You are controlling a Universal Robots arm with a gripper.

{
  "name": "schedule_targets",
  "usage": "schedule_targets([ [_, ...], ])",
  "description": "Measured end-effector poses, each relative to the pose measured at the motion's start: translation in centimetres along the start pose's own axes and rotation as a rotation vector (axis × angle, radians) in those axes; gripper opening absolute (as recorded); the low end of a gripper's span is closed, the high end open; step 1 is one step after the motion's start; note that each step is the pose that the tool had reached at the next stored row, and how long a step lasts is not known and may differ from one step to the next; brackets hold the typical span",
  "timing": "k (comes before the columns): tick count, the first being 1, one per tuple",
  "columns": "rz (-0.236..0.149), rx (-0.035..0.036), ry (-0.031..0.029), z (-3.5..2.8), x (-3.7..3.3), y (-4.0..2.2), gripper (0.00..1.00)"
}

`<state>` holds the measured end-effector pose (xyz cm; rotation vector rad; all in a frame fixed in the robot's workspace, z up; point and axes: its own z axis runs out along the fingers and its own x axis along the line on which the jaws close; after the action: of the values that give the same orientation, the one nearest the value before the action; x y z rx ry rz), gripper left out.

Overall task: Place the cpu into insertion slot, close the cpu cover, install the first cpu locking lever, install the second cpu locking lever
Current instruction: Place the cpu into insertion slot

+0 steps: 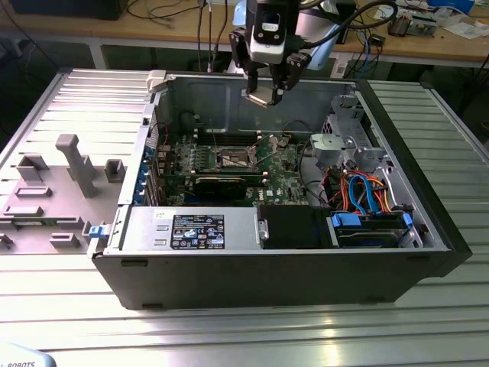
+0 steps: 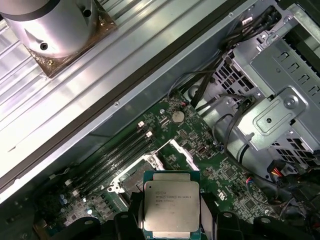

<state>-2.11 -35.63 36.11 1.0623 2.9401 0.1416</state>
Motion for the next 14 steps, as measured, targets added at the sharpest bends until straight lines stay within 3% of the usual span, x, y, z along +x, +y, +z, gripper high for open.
schedule_targets([
  [14,0.089,-0.0017,-0.0079,0.01,0.00,0.00,0.54],
])
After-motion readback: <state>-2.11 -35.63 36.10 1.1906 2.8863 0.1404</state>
